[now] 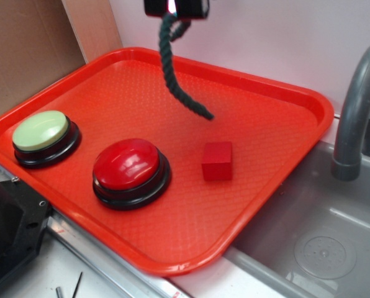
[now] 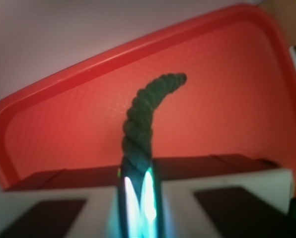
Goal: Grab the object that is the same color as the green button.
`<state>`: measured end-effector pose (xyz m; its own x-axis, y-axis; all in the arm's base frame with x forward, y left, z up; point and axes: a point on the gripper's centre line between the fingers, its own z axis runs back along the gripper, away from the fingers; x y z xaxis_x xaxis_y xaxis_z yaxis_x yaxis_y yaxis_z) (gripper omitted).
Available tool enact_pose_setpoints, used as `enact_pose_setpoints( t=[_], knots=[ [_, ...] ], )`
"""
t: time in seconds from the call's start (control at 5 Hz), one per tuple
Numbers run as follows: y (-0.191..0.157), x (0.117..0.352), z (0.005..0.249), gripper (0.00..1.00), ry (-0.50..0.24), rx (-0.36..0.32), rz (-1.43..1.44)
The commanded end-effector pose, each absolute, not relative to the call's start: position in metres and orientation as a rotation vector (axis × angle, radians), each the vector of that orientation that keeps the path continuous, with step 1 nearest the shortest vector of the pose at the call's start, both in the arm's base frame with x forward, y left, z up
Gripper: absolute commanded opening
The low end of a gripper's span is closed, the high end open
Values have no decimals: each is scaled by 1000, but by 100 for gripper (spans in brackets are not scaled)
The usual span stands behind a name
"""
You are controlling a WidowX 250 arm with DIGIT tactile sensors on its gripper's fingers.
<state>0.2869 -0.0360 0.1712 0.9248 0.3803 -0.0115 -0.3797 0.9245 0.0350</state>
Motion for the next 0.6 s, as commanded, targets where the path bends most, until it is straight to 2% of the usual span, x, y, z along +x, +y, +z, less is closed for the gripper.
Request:
enact_pose_setpoints(
  t=[0.0, 0.2, 0.4],
  knots=[
    [9, 270, 259, 0, -105, -92, 294],
    [17, 260, 269, 0, -144, -132, 287],
    [19, 266, 261, 0, -183, -74, 272]
  ],
)
